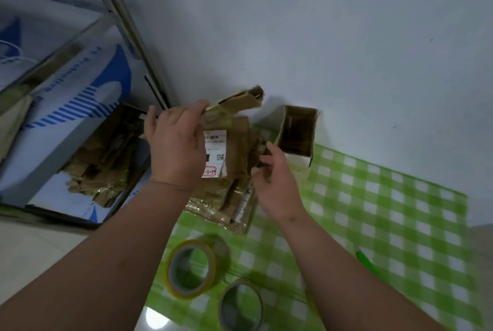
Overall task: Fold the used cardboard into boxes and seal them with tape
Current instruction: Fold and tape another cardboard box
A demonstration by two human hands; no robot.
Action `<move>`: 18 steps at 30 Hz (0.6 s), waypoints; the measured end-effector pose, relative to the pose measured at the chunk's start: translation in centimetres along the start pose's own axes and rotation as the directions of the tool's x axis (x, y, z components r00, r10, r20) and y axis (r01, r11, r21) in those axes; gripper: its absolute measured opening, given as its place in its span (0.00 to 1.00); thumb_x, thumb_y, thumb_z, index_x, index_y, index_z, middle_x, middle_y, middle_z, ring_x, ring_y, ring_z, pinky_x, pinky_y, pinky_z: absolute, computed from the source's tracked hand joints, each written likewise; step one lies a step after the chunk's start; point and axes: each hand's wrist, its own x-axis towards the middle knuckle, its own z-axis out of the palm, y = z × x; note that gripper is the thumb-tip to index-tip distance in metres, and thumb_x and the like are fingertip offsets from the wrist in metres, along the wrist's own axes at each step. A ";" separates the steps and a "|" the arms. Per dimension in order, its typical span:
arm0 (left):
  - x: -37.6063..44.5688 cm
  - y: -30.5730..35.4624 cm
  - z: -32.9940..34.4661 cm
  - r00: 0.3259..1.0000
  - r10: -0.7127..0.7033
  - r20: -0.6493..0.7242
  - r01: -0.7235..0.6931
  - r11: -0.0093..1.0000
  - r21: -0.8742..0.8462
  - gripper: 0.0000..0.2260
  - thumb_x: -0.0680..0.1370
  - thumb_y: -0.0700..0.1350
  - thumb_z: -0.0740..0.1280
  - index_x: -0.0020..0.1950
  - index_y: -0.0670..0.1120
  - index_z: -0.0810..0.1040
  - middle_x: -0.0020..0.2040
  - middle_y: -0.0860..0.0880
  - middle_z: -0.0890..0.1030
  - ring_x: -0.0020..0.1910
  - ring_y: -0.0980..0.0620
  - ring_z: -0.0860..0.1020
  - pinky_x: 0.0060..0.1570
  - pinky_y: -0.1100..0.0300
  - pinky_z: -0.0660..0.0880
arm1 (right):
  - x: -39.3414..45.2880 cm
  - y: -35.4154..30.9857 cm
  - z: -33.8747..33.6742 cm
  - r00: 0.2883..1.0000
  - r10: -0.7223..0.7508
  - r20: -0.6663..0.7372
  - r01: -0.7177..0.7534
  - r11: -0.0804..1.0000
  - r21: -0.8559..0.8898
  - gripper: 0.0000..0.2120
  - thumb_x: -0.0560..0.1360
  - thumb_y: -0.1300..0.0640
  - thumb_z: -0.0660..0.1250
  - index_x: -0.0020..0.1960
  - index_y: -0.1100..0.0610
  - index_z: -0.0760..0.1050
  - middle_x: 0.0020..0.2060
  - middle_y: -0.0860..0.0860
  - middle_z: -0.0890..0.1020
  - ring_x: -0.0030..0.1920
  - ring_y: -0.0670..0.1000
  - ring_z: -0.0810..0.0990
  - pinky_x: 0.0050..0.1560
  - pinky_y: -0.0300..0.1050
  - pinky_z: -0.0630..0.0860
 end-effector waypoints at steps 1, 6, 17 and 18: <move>0.2 0.7 -0.7 0.999 -0.027 -0.037 0.026 0.999 -0.043 0.13 0.79 0.37 0.61 0.61 0.45 0.79 0.49 0.45 0.81 0.53 0.45 0.76 0.71 0.38 0.58 | -0.2 -0.2 -0.3 1.000 0.000 -0.015 0.000 1.000 0.011 0.27 0.81 0.57 0.63 0.77 0.50 0.59 0.67 0.49 0.74 0.59 0.47 0.76 0.62 0.43 0.73; -0.2 5.0 -4.1 0.916 -0.401 -0.031 0.331 0.797 -0.506 0.11 0.84 0.44 0.58 0.62 0.47 0.77 0.47 0.54 0.78 0.45 0.58 0.75 0.50 0.57 0.73 | -1.8 -0.5 -3.8 0.990 0.027 -0.141 -0.009 0.992 0.129 0.23 0.80 0.58 0.64 0.74 0.52 0.65 0.67 0.51 0.74 0.60 0.49 0.76 0.63 0.48 0.75; -10.4 11.5 -2.1 0.691 -0.556 0.463 0.696 0.337 -0.634 0.17 0.82 0.44 0.61 0.61 0.66 0.79 0.62 0.55 0.80 0.61 0.52 0.78 0.63 0.47 0.74 | -9.8 3.2 -15.3 0.981 0.048 -0.188 0.012 0.952 0.307 0.19 0.82 0.55 0.61 0.72 0.48 0.65 0.59 0.45 0.79 0.58 0.45 0.79 0.57 0.44 0.79; -11.3 11.9 -1.8 0.682 -0.552 0.480 0.709 0.336 -0.620 0.16 0.82 0.44 0.61 0.61 0.65 0.79 0.62 0.55 0.80 0.61 0.54 0.77 0.63 0.51 0.73 | -10.6 3.7 -15.8 0.984 0.045 -0.174 0.009 0.955 0.297 0.18 0.83 0.56 0.60 0.72 0.48 0.65 0.60 0.45 0.79 0.59 0.45 0.79 0.55 0.43 0.80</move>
